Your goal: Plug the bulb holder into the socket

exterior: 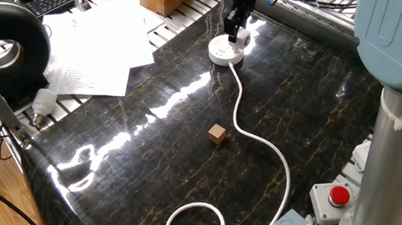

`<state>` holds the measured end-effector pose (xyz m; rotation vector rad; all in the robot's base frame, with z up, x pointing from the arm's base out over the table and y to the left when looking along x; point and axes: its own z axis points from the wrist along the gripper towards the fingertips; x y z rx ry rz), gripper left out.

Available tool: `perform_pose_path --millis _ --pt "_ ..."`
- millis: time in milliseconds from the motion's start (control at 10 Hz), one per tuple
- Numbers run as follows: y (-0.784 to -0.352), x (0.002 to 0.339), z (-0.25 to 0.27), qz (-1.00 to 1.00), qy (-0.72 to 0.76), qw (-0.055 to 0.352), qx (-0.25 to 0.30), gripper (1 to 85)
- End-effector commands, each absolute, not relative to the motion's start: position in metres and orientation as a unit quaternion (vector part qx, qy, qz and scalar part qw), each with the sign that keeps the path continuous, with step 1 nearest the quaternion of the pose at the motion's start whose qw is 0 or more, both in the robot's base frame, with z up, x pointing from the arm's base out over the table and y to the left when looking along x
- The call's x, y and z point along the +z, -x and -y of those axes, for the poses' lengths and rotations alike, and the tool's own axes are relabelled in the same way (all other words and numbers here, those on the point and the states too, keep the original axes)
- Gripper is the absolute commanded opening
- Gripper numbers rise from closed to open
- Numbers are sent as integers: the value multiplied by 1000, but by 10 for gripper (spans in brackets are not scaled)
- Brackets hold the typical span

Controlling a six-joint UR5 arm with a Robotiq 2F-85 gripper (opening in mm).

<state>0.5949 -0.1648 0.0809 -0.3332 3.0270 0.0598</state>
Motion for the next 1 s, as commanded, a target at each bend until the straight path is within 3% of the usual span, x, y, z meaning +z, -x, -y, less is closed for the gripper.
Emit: perform_pose_path --millis 0,200,400,500,600,700,900 --pt "-596 82 163 -993 101 48 25 533" --pt "-598 82 164 -993 102 52 23 513" --pt "-600 81 164 -994 95 55 24 430" --pt "-604 80 164 -994 82 61 24 323" --pt "-610 79 163 -995 66 69 23 110" --pt "-613 78 161 -995 58 75 27 13" --pt "-613 77 159 -995 56 82 32 13"
